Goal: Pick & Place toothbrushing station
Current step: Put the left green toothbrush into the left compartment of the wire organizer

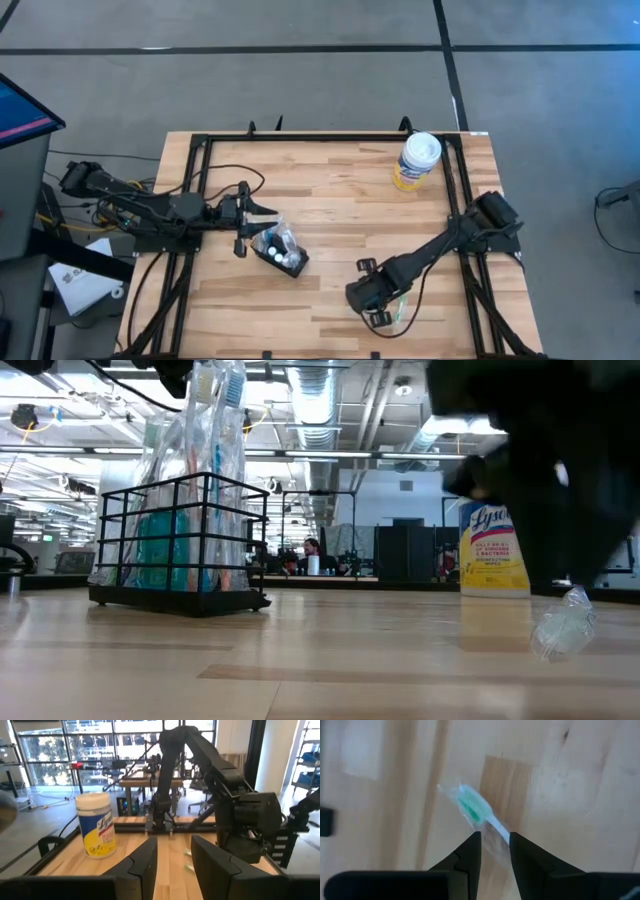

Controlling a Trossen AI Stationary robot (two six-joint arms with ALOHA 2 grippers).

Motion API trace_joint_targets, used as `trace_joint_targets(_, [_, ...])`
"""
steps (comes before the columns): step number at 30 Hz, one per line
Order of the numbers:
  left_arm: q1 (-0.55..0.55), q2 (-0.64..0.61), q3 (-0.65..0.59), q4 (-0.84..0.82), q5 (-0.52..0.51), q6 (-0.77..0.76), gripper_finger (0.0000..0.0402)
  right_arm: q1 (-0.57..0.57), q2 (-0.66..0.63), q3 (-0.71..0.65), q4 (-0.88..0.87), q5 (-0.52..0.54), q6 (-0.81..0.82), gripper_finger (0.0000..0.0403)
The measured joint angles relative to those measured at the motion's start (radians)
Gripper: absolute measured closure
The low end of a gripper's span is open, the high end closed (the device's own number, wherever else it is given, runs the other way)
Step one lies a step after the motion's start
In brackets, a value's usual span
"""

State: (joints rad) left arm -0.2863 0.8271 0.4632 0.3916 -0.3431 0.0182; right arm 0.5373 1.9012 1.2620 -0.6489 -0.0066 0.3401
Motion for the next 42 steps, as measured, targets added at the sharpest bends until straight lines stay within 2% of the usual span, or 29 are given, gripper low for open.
trace_joint_targets(8, [-0.001,-0.001,-0.001,0.003,0.000,0.000,0.0289,-0.002,0.036,0.002,-0.003,-0.045,0.000,0.0310])
trace_joint_targets(16, [-0.001,-0.001,-0.001,0.001,0.000,0.000,0.0289,-0.002,0.036,0.003,0.001,-0.044,-0.040,0.0310])
trace_joint_targets(37, [-0.001,-0.001,-0.001,-0.002,0.000,0.000,0.0289,-0.012,0.091,0.006,0.022,0.063,-0.175,0.0310])
trace_joint_targets(42, [-0.001,-0.001,-0.001,-0.002,0.000,0.000,0.0289,-0.013,0.094,0.006,0.024,0.082,-0.175,0.0335])
